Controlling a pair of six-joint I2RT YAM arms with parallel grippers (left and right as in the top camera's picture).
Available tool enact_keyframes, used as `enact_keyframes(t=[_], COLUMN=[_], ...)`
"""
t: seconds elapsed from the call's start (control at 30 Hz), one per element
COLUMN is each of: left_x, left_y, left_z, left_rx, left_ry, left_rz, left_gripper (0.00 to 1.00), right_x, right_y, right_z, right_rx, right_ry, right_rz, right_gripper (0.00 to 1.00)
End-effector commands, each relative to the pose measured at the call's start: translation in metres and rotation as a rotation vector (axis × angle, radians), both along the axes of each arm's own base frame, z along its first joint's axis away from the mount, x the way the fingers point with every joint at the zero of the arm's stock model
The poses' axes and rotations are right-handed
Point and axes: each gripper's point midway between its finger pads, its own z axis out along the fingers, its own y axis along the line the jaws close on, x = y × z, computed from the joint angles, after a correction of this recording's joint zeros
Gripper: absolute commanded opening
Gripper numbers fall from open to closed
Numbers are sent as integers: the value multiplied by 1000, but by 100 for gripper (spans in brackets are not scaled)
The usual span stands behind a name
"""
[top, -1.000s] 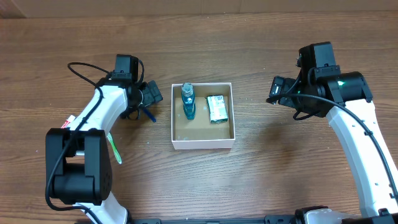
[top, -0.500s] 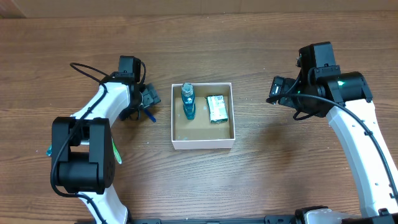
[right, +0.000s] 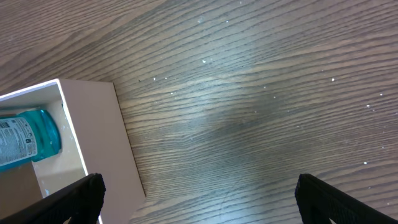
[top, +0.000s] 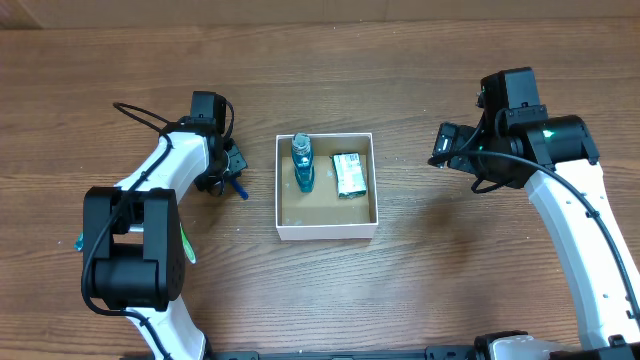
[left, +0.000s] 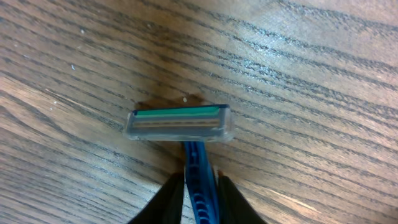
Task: Pack container
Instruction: 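Move the razor over the box and drop it inside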
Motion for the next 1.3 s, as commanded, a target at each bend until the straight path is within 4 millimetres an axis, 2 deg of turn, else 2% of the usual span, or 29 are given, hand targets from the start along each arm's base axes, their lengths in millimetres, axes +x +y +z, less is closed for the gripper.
enact_keyframes(t=[0.0,0.13,0.23,0.3,0.43,0.5,0.57,0.6,0.67,0.73,0.8,0.9,1.0,1.1,1.17,1.27], left_x=[-9,-10,-11,-6,19,27,29,25,12,-9,-28,-59,-78,-78,-75,-73], left_y=[-7,-6,-6,-5,-7,-15,-31,-45,-71,-98,-122,-155,-178,-185,-188,-196], left_z=[-17,-17,-11,4,68,113,158,185,220,245,258,255,241,225,208,185], left_rx=[-34,-34,-30,-21,12,36,45,49,65,87,116,175,203,194,188,155], left_ry=[58,61,79,70,-41,-126,-225,-284,-368,-424,-456,-431,-380,-340,-292,-231], left_rz=[2,1,-3,-11,-77,-131,-220,-283,-423,-585,-766,-1075,-1249,-1277,-1285,-1302], left_gripper=[16,4,4,4,4,4,4,4,4,4,4,4,4,4,4,4], right_x=[-1,-1,-1,-1,-1,-1,-1,-1,1,1,1,3,6,4,-1,-4], right_y=[-1,-1,-1,-1,-2,-2,-2,-2,-2,-2,-2,-6,-45,-66,-81,-86], right_z=[2,2,2,2,2,2,2,2,3,3,3,4,4,3,2,1], right_rx=[5,5,4,4,0,-1,-1,-3,-3,-5,-7,-10,-20,78,80,79], right_ry=[-9,-9,-9,-9,-10,-11,-11,-11,-16,-19,-19,-26,-29,-16,-2,7], right_rz=[0,0,0,0,0,2,2,8,10,16,20,0,-211,-277,-326,-343], right_gripper=[100,100,100,100,100,100,100,100,100,100,100,100,100,100,100,100])
